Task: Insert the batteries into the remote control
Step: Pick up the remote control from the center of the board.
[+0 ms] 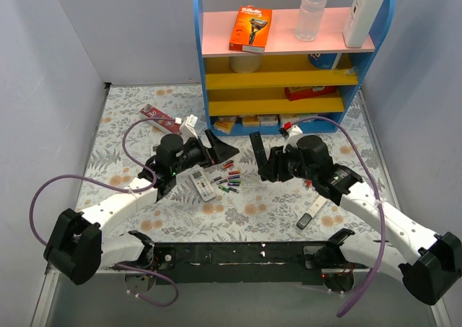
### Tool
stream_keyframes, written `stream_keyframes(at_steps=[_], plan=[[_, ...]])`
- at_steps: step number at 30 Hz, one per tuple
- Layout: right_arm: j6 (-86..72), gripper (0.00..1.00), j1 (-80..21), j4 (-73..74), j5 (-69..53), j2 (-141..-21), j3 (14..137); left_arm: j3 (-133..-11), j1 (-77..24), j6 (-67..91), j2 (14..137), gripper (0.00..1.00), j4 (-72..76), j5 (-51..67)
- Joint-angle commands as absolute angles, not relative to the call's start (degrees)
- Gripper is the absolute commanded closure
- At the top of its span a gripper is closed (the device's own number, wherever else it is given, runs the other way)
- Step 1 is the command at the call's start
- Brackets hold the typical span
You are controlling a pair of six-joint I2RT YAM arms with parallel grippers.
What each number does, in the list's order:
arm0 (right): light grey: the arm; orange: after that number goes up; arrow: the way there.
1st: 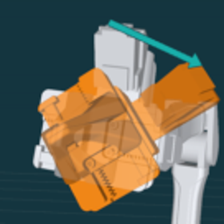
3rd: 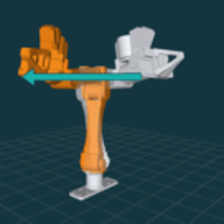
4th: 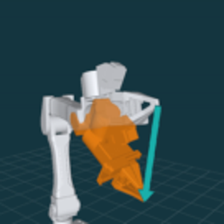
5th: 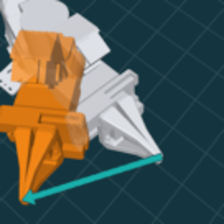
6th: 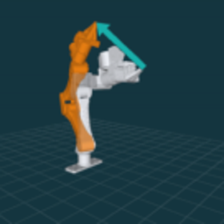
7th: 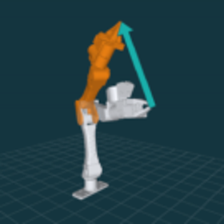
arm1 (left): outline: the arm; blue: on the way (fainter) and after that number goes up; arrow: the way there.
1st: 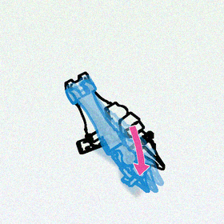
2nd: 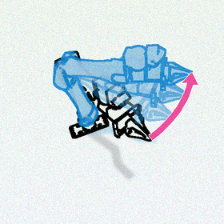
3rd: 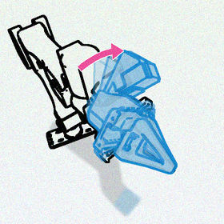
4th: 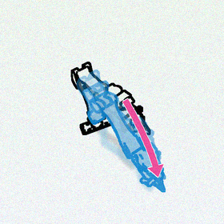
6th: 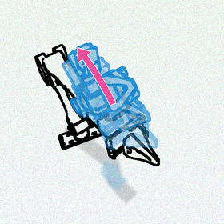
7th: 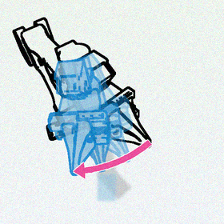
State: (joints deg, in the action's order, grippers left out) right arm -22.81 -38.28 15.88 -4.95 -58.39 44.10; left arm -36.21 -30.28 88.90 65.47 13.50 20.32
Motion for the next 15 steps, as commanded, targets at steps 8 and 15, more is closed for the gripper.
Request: stream_keyframes(at_steps=[8, 15], plan=[[-22.59, 0.92, -38.41, 5.81, -22.75, -51.68, 42.98, -39.12, -38.76, 87.80, 71.10, 0.02, 37.78, 22.06], [-26.27, 0.92, -38.50, -1.22, -28.82, -50.01, 40.96, -36.13, -39.20, 88.68, 70.31, 0.02, 43.32, 22.50]])
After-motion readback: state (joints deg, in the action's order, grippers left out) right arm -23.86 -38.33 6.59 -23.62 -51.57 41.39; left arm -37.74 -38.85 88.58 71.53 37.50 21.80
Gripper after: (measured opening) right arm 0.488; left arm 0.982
